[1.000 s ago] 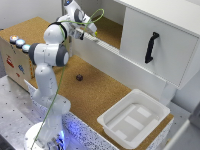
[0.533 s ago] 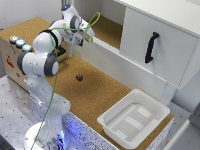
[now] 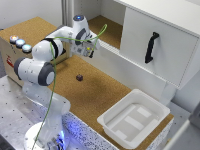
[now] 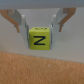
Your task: Pick up the yellow block
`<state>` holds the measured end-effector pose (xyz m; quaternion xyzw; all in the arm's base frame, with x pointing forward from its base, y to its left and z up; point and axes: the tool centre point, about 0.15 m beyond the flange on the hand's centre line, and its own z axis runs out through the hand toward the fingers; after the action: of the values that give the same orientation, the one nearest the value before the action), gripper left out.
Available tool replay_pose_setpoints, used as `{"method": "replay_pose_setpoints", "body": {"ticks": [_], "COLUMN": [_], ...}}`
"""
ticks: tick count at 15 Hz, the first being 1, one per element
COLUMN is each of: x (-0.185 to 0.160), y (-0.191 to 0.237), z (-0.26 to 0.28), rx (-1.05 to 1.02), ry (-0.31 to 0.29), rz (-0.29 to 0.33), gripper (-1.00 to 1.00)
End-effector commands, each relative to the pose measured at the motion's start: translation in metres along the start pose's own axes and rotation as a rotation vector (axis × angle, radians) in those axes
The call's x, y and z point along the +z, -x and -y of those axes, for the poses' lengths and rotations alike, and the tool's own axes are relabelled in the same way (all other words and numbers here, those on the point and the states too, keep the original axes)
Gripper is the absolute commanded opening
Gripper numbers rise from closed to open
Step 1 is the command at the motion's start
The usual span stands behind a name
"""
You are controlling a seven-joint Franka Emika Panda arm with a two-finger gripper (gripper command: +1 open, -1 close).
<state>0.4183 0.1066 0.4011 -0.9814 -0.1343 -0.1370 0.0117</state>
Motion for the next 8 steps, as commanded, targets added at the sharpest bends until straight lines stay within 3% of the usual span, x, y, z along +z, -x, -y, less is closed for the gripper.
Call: {"method": "replay_pose_setpoints", "body": {"ticks": [1,8], "x": [0.041,0.083], "y": [0.045,0.070], "z": [0.008,0.023], "rx": [-0.096,-0.127], "ry": [-0.072,-0.205], "rz": [0.172,0.425], "gripper": [-1.00,-1.00]}}
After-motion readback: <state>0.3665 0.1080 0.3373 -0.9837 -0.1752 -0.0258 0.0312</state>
